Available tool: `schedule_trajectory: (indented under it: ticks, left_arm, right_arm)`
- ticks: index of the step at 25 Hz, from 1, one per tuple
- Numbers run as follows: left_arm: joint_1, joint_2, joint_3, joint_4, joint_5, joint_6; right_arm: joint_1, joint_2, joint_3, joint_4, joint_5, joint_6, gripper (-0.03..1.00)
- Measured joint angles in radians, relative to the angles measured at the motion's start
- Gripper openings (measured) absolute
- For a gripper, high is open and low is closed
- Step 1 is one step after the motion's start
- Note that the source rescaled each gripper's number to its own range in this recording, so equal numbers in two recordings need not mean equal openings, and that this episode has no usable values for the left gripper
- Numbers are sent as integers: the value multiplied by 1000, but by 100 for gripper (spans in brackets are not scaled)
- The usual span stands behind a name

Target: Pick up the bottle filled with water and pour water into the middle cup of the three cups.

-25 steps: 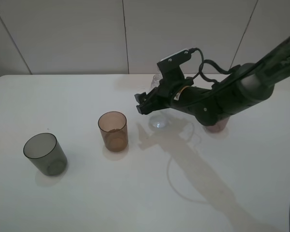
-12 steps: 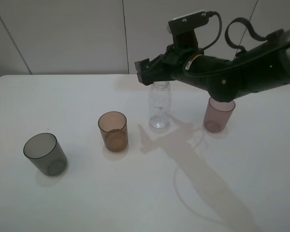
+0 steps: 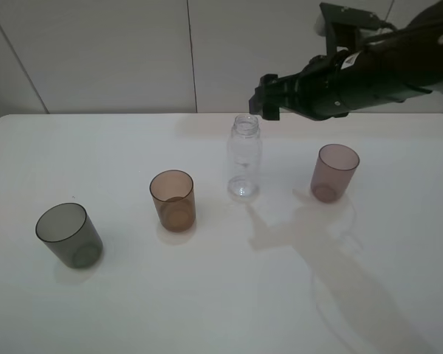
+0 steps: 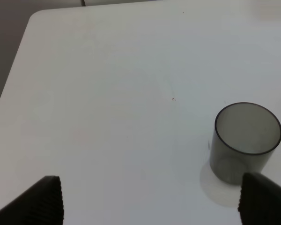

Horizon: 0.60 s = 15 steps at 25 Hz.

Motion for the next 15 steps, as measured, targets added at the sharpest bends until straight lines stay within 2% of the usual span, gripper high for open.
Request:
schedule_trajectory:
  ticks: [4,8,15]
  left_arm:
    - [0,0,0,0,0,0]
    - [0,0,0,0,0,0]
    - [0,0,0,0,0,0]
  right_arm:
    - [-125,-81,0,-102,258,106,83]
    - [-216,-229,0,-207,439,157,83]
    - [-252,-535,0,-352,674,164,83]
